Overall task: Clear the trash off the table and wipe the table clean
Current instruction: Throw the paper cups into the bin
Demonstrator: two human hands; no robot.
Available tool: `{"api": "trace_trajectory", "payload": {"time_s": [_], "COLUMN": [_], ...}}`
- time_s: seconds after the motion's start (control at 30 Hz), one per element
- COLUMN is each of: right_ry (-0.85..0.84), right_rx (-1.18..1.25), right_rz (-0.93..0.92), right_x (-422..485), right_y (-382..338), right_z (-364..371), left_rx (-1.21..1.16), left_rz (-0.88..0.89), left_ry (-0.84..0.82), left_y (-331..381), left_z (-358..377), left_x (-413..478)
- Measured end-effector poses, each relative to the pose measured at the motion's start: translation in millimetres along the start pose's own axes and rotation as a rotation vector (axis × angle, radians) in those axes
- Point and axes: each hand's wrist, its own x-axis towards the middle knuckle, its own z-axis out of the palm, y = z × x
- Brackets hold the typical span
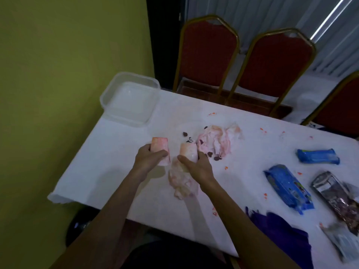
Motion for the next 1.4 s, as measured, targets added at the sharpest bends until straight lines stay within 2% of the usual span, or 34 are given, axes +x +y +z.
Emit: {"api": "trace_trajectory", "payload": {"time_s": [0.2,0.33,0.7,0.87,1.07,1.2,1.4], "right_ry": [0.029,-0.152,-0.594,-0.743,-0.785,-0.785,-0.775], "right_rx": [0.079,0.05,-0.293,-0.371,-0.435,-0.519,-0.636], "right_rz": [-0.105,-0.123,-0.299,-0.387,-0.361,-0.308,-0.277], "right_x": [-24,-51,-137,-171,-185,-175,-132], "right_y": [-28,-33,-42,-32,2,26,64], "right_z": [25,58,195,267,332,357,415], "left_rx": [-0.169,-0.284,-0.647,-0.718,-0.673,-0.68,-0.72], "left_rz": [-0.012,-0.058,-0.202,-0.29,-0.337,-0.43,-0.533], "left_ry": [0.04,0.172,0.512,0.622,0.721,0.702,0.748], "left_y": [-8,-40,-150,-200,-259,-293,-344], "left_z": [-25,-54,-155,-202,-234,-231,-226], "left_x": [-35,-74,-168,-201,-201,-189,-131]}}
